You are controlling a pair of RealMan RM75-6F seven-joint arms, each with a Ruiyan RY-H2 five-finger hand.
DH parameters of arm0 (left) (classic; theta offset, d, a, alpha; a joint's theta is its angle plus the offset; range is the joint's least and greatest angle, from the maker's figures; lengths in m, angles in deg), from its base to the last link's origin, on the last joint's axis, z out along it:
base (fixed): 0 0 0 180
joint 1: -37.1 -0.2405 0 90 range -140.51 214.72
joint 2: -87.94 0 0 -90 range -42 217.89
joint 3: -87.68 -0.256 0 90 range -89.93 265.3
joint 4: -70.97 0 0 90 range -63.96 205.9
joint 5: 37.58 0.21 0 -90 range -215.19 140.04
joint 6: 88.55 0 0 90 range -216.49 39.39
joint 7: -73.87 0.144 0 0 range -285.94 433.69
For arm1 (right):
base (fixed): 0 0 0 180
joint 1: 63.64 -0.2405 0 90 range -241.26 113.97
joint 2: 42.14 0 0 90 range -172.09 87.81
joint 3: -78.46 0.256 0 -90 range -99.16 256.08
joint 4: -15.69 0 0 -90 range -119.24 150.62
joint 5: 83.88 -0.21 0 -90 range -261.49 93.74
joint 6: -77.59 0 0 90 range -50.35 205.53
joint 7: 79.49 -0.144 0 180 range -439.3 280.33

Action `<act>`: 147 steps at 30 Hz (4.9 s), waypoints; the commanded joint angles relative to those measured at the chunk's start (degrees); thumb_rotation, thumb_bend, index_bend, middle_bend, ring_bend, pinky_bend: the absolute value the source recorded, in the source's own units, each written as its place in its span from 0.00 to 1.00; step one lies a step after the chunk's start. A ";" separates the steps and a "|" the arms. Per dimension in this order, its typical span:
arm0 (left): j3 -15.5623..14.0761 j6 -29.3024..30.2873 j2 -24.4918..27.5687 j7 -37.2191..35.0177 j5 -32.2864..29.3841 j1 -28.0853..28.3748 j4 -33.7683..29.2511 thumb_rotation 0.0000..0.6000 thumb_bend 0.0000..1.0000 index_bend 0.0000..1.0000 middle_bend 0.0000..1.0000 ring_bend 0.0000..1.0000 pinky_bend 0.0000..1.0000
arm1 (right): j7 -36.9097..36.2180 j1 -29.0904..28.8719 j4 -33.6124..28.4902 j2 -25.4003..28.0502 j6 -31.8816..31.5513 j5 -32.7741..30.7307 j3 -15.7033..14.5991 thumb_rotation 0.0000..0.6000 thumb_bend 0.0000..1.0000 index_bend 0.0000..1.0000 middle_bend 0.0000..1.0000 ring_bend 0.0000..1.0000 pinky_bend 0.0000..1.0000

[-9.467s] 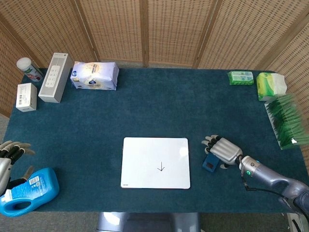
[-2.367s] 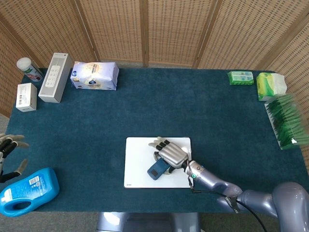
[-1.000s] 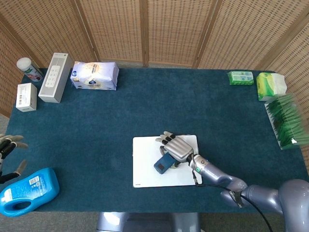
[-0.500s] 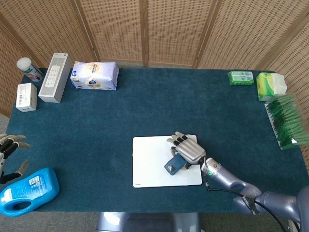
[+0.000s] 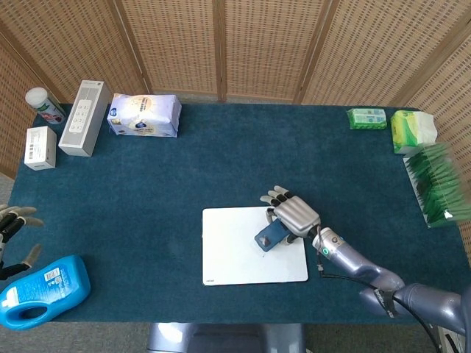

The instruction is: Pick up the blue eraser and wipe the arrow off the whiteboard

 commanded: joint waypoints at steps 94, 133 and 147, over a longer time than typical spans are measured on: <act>0.00 -0.22 -0.19 -0.63 0.58 0.34 0.56 1.00 0.43 0.36 0.27 0.21 0.14 | 7.59 2.04 -2.78 -2.76 1.61 -1.38 -2.43 1.00 0.07 0.61 0.17 0.00 0.00; -0.01 -1.69 -1.09 0.30 0.22 1.29 0.43 1.00 0.43 0.35 0.27 0.21 0.14 | 6.58 3.95 -13.26 1.44 -4.22 -0.53 0.03 1.00 0.07 0.63 0.19 0.00 0.00; -0.30 -1.53 -0.76 0.03 0.09 0.99 0.57 1.00 0.43 0.35 0.26 0.21 0.14 | 9.28 0.93 -8.78 -6.22 0.64 -2.39 0.11 1.00 0.07 0.63 0.19 0.00 0.00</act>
